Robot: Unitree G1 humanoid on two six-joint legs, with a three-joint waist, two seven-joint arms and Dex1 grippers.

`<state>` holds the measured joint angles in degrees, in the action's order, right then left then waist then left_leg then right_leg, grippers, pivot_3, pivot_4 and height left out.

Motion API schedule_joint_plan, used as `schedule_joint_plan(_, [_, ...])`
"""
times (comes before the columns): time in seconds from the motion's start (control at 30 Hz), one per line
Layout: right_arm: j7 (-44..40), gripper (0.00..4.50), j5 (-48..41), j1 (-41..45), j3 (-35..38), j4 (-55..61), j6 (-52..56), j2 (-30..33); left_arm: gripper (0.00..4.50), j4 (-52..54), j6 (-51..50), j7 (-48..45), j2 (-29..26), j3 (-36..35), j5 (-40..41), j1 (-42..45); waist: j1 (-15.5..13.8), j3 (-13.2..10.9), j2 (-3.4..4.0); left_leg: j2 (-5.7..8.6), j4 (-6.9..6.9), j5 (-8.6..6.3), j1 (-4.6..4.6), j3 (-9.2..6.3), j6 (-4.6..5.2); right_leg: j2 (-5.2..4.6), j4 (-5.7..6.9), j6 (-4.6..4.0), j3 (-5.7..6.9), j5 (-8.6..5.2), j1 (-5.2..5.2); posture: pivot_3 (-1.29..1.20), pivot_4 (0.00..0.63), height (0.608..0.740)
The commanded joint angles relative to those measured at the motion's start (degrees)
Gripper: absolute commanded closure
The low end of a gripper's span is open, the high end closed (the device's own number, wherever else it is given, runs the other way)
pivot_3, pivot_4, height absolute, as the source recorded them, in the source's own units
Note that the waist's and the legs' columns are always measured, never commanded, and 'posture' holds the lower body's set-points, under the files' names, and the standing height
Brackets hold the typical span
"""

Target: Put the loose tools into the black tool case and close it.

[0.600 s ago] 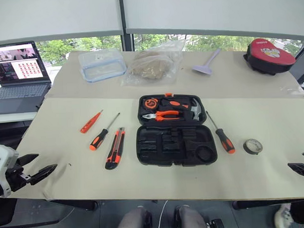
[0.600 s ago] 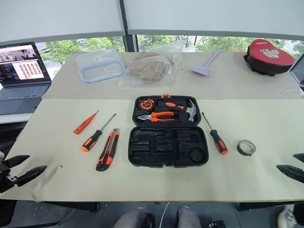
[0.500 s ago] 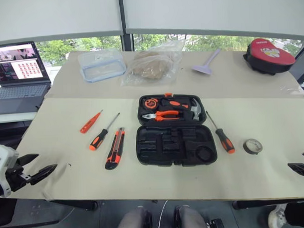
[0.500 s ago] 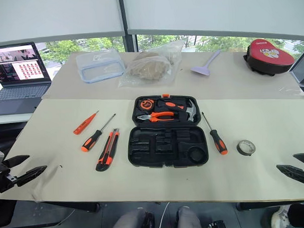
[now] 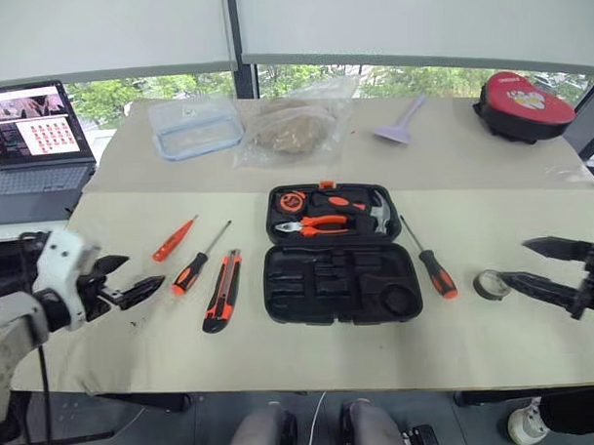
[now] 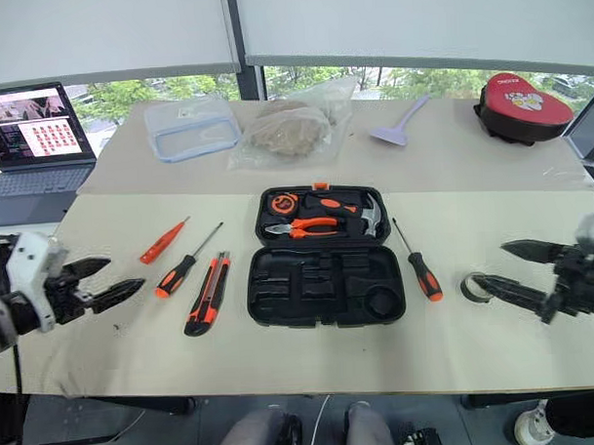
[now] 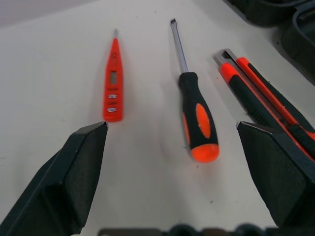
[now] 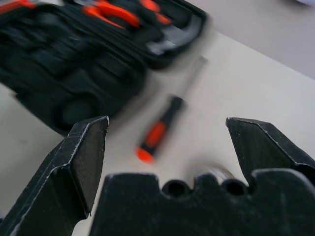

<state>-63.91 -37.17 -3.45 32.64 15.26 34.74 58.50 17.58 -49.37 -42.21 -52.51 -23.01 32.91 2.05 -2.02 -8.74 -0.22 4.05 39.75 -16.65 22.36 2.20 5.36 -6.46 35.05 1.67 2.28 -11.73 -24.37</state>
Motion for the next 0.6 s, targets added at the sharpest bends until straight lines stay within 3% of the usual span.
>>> schedule_joint_plan(0.03, [1.87,0.04,-4.40,5.26,-4.93,7.82,2.24,-0.33,0.00,1.59,-4.41,1.57,-2.04,4.96,-0.76,4.01,-0.03,-0.01,-0.01,0.00,0.01,0.00,-0.01,0.00,-0.01,0.00,-0.01,0.00,0.00,0.00,0.01,0.00,0.150,0.728])
schedule_joint_plan(0.23, [3.57,0.04,-5.98,13.01,-14.53,13.17,2.15,-2.91,0.00,-2.66,-3.72,3.68,-0.87,15.55,-6.59,7.95,-0.23,-0.04,-0.07,0.03,0.04,0.00,-0.02,-0.01,0.00,0.00,-0.03,0.00,0.05,0.00,0.03,0.00,0.150,0.728])
schedule_joint_plan(0.43, [4.81,0.04,-6.60,16.18,-17.99,14.67,2.63,-4.75,0.00,-6.06,-0.46,3.66,2.47,19.43,-9.14,9.35,-0.35,-0.05,-0.09,0.04,0.08,0.02,-0.04,-0.02,-0.02,-0.01,-0.02,0.00,0.08,0.00,0.08,0.00,0.150,0.728])
schedule_joint_plan(0.53, [5.47,0.00,-6.34,15.90,-18.63,15.02,2.43,-5.22,0.69,-8.02,2.18,3.56,5.06,19.68,-9.95,10.04,-0.61,-0.04,-0.07,0.04,0.09,0.02,-0.09,-0.02,-0.02,-0.03,-0.01,0.01,0.08,0.00,0.09,0.00,0.150,0.728])
schedule_joint_plan(0.6, [5.80,0.00,-6.63,15.50,-18.63,15.47,2.50,-5.34,1.48,-10.12,3.37,3.64,6.29,19.23,-10.72,10.21,-0.72,-0.04,-0.07,0.05,0.11,0.02,-0.11,-0.03,-0.02,-0.03,-0.02,0.02,0.10,0.01,0.09,0.00,0.150,0.728])
